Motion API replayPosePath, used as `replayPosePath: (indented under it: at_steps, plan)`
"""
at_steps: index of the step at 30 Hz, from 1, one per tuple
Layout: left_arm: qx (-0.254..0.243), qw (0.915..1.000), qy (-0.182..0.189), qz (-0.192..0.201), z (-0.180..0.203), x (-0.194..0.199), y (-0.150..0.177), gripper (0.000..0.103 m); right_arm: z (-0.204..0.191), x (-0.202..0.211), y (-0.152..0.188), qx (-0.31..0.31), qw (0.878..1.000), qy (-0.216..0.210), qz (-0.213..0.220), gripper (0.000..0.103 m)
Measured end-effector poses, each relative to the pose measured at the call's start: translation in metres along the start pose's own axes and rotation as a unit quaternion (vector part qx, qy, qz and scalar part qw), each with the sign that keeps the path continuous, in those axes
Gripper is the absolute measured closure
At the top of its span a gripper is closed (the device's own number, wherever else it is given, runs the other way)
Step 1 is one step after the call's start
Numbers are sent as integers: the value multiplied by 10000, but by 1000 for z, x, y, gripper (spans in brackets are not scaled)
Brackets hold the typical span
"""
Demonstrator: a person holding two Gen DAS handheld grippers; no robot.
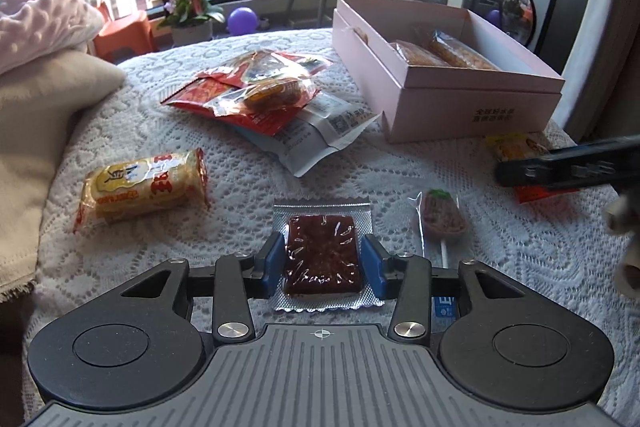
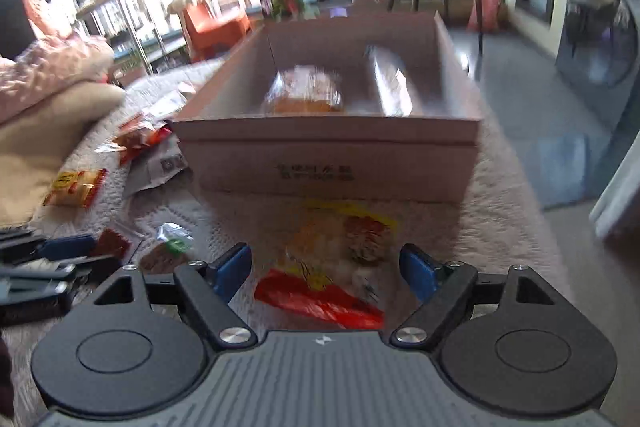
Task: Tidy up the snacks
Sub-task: 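Grasp the yellow cartoon snack packet with the right gripper while the left grasps the brown jelly square, then carry both snacks into the pink box and open both grippers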
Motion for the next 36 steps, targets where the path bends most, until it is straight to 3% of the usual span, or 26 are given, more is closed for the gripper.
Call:
replayPosePath:
  at_steps: [2, 6, 7, 14, 18, 20, 24, 27, 29, 32, 34, 36]
  plan:
    - [-75, 10000, -41, 43, 2, 1, 1, 55, -5, -7, -3, 118, 9996, 235, 105, 22]
    - [112, 9999, -66, -75, 1, 0, -2, 55, -11, -2, -2, 464, 9985, 265, 113, 46]
    - [138, 9998, -63, -100, 0, 0, -2, 55, -10, 1, 0, 524, 9983, 247, 112, 47]
    - [63, 9999, -39, -78, -2, 0, -3, 57, 2, 39, 4, 907, 9953, 171, 300, 51]
    - [68, 9999, -59, 97, -1, 3, -1, 60, 6, 69, -7, 817, 9944, 23, 675, 51]
    - [171, 9994, 137, 261, 1, 9, -5, 60, 7, 82, -14, 800, 9930, -28, 873, 51]
    - [203, 9937, 378, 1037, 3, 38, -51, 60, 8, 112, -37, 734, 9880, -267, 1330, 51]
    - [191, 9816, 650, 1784, 2, 62, -115, 60, 2, 130, -71, 622, 9827, -475, 1676, 51]
    - [473, 9714, 1013, 2096, -4, 62, -154, 59, -6, 135, -97, 608, 9791, -639, 1835, 51]
    - [851, 9706, 1392, 1769, -11, 30, -190, 59, -17, 123, -134, 602, 9776, -738, 1879, 50]
    - [971, 9705, 1567, 1556, -13, 11, -193, 59, -19, 101, -151, 551, 9822, -670, 1669, 42]
    - [891, 9730, 1448, 1559, -18, 9, -184, 59, -15, 80, -158, 429, 9867, -532, 1478, 42]
Point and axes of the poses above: each gripper's, at about its wrist camera, not at the fingertips, and x roughly against the way its jaws point, z to its right, y to its underside, the point moved 6 cm from there along -x, roughly the way its jaws point, and after that the axes turned 13 degrees about -x, right-handed, at the moved point
